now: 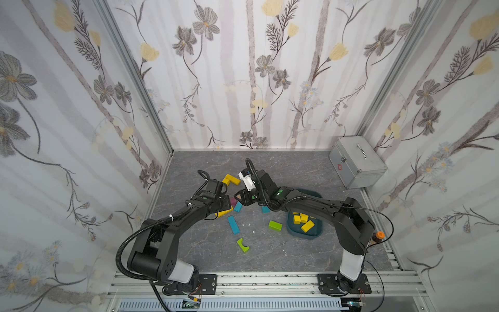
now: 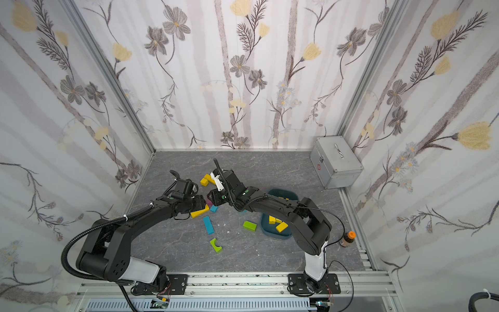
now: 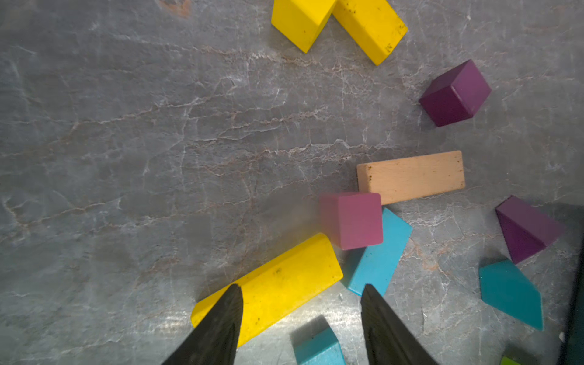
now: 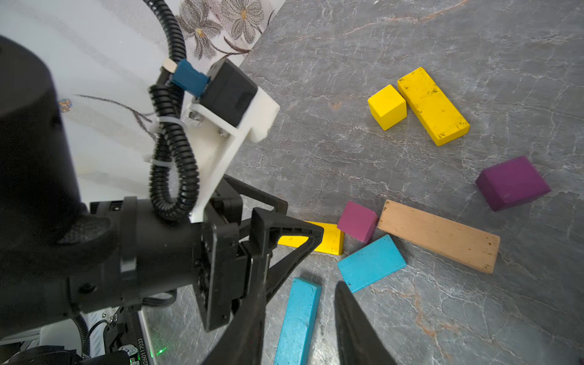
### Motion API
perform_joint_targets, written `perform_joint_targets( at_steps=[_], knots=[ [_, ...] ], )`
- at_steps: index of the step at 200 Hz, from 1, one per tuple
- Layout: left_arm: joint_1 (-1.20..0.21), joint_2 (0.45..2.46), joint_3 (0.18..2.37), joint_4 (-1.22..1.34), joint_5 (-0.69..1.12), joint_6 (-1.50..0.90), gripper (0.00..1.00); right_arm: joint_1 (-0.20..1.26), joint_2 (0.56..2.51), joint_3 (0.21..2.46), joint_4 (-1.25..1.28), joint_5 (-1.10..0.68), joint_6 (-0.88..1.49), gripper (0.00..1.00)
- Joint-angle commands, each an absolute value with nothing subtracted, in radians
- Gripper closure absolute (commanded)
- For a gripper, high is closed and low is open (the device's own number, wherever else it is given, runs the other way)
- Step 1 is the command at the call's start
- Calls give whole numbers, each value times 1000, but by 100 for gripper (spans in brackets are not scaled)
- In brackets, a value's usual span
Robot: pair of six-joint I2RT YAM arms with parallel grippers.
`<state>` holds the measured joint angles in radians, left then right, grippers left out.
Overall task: Pick out the yellow building blocks
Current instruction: Pick up the building block from the center of the board.
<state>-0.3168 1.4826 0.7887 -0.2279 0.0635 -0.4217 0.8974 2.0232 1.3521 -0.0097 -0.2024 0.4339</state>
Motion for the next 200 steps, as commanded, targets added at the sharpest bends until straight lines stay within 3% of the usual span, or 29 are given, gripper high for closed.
perform_joint_targets(
  at_steps=[1,112,200],
  knots=[
    [-314,1513,813,-209,48,-402,38,899,2034,1361,-21,-215,433,62],
    [-324,1615,856,-307,73,-397,37,899,2042,1363,-26,-218,429,62],
    [-365,1600,830,-356,-5,-381,40,899,2040,1341,-5,-217,429,62]
  ],
)
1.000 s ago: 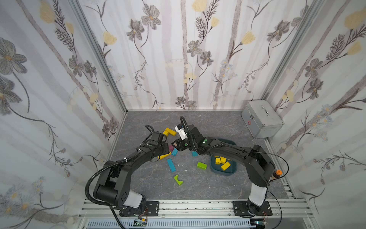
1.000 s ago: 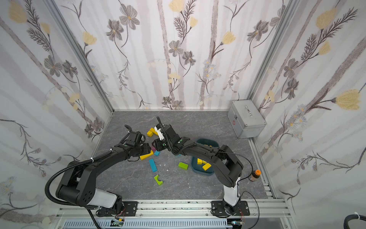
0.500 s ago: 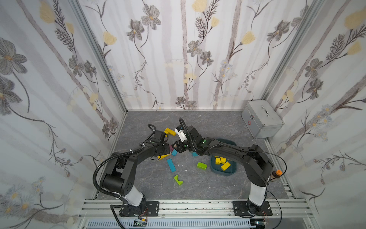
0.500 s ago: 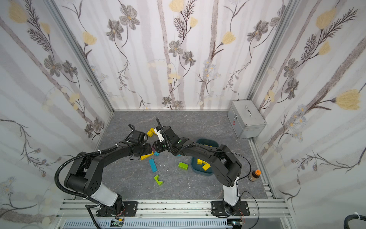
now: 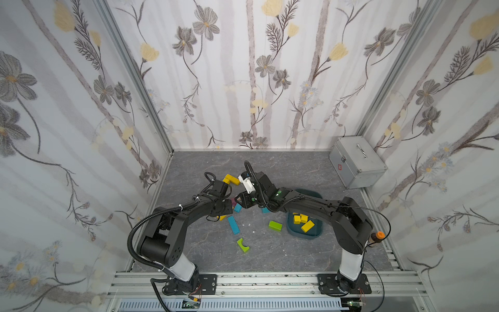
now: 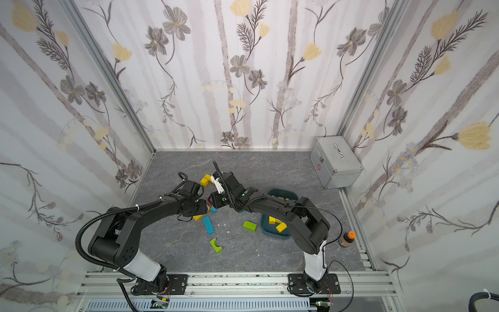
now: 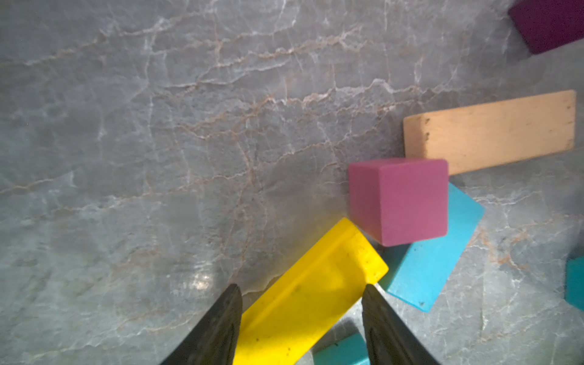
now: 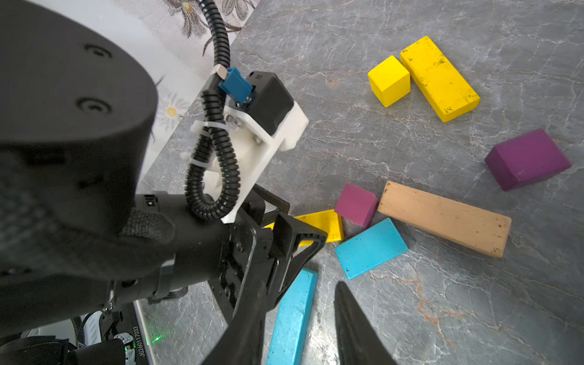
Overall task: Pick out the yellow building blocks
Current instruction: Pick up the building block from the center of the board.
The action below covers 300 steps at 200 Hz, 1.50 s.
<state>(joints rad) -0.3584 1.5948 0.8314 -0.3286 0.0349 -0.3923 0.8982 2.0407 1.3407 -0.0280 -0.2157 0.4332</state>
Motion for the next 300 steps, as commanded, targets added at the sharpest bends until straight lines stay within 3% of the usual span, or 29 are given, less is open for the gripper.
perform_joint_targets(
  at_steps=[1,56,177,258,300],
  knots=[
    [-365,1601,832,-358,-6,-380,40,899,2040,1340,-5,-216,429,62],
    [-392,1625,852,-393,-42,-362,46,899,2034,1330,-2,-213,431,62],
    [-394,1640,854,-390,-51,-359,70,899,2026,1320,-2,-199,433,63],
    [-393,1557,835,-369,-60,-370,81,896,2013,1323,3,-205,433,63],
    [-394,1501,835,-368,-64,-371,93,893,2002,1321,11,-196,433,63]
  ],
)
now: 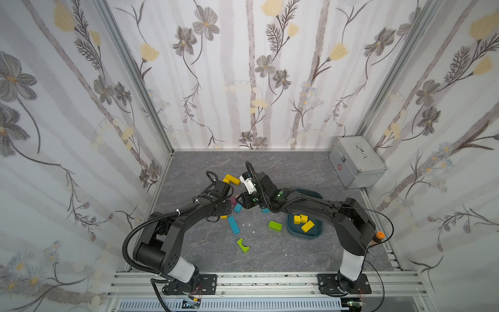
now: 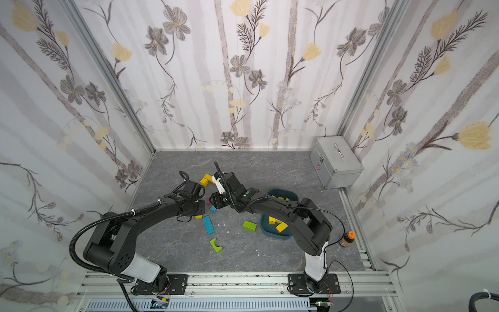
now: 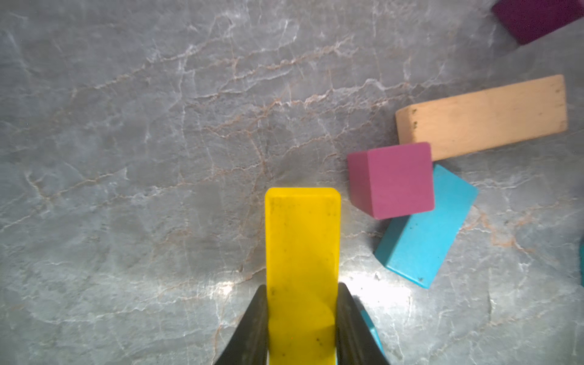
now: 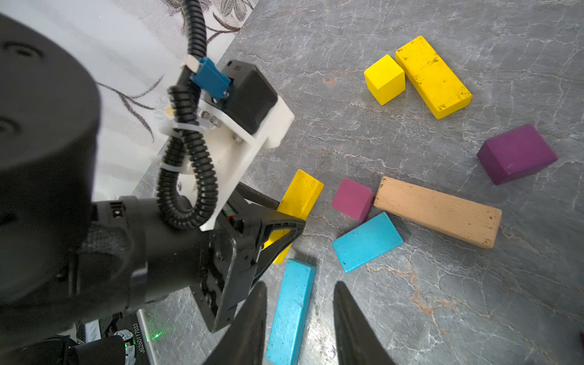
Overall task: Pick out the yellow building blocks
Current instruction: Pick up the building block from the center of the board.
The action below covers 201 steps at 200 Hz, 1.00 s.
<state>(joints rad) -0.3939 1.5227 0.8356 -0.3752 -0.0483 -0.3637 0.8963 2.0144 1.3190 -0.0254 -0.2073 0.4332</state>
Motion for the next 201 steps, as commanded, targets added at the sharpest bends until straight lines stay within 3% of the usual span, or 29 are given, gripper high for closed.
perform_joint_targets(
  at_steps=[1,19,106,201],
  knots=[
    [-394,1500,835,-369,-64,-371,93,894,2002,1322,12,-196,433,63],
    [-394,1491,835,-369,-59,-371,100,894,2001,1322,12,-195,433,63],
    [-412,1411,834,-356,0,-412,100,893,1931,1265,33,-121,447,63],
    [-565,1450,935,-338,0,-451,100,861,1770,1071,38,9,497,64]
  ],
)
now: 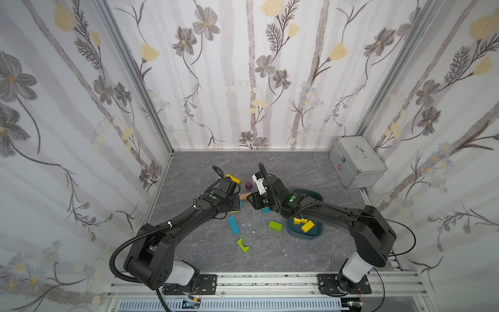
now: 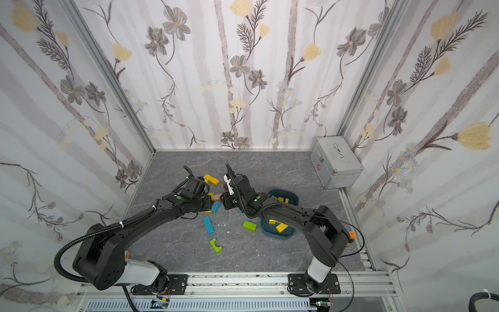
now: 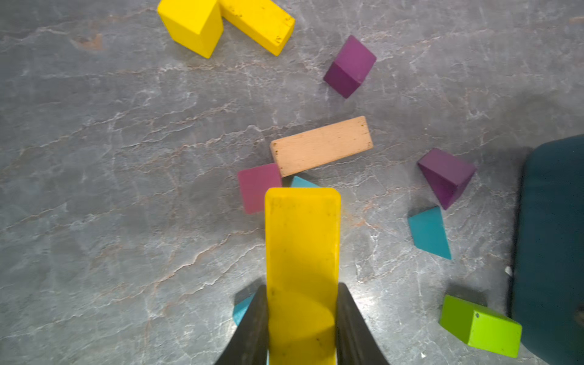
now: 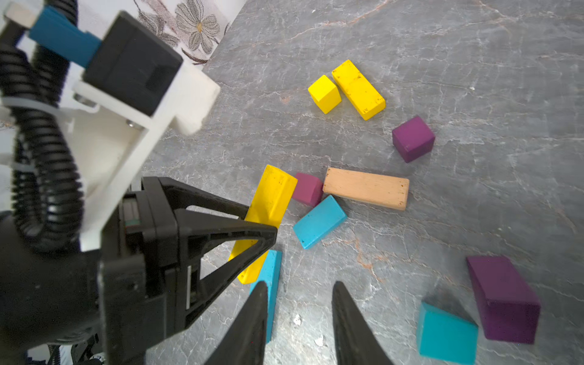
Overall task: Pick out the yellow building blocks
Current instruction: Pick up the building block from the center of the board.
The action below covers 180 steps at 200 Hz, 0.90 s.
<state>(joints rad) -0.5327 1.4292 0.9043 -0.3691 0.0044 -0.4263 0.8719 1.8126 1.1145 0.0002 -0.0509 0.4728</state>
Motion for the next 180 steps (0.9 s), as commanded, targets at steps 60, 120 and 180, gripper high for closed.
perform_joint_targets(
  at_steps=[60,120,180],
  knots=[
    [-719,1597,1085,-334,22,-475,100,782,1605,883,-39,91,572,65],
    [-862,1767,1272,-345,62,-483,100,655,1394,700,-107,144,603,65],
    [-994,1935,1481,-371,112,-485,100,570,1287,604,-132,211,633,65]
  ],
)
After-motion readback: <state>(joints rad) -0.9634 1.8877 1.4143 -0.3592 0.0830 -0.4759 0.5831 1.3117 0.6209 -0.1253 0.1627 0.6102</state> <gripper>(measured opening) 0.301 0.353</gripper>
